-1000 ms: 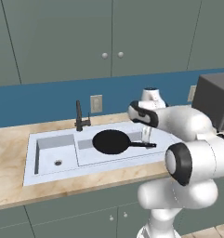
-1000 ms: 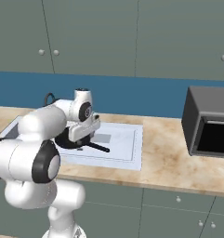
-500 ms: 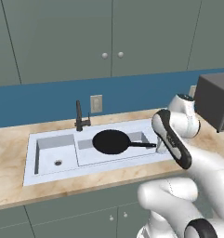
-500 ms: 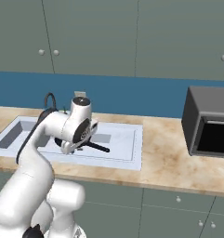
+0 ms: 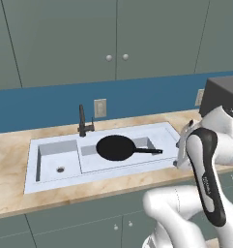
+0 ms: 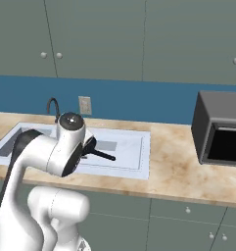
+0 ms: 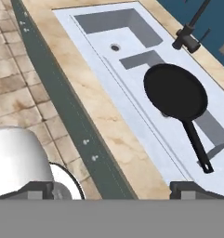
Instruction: Move the pot and pan from the stove into the sink.
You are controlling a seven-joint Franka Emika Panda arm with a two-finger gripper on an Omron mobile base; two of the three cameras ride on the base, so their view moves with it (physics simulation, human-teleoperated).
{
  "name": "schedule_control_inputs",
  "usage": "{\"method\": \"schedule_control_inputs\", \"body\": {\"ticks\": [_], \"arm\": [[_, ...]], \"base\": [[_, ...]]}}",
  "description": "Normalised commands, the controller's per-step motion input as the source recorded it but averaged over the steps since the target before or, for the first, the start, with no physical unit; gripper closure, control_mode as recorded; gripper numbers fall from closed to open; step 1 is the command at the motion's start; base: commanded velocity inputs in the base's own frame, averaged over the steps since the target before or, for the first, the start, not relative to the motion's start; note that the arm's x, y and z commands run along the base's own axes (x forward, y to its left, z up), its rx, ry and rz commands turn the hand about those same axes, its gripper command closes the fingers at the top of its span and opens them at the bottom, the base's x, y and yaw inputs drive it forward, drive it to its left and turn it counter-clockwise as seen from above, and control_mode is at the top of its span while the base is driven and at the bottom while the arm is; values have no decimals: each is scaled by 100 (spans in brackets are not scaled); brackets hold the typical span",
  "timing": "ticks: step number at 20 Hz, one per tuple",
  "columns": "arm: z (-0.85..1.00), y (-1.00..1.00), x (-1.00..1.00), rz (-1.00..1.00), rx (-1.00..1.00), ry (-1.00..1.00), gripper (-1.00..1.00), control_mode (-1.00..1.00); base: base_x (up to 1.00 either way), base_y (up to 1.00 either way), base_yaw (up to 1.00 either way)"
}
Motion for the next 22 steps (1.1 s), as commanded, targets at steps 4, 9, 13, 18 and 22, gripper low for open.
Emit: {"method": "schedule_control_inputs", "body": {"ticks": [4,9,13,18,22], "arm": [[49,18,-60,0,-1,0,-100,-100],[7,2,-18,0,0,-3,-100,-100],[0,0,0,0,0,0,-100,100],[0,0,0,0,0,0,-100,100],[0,0,0,0,0,0,-100,100]], "base": [[0,0,0],[0,0,0],[-44,-11,4],[-99,-15,4],[-74,-21,-2]]}}
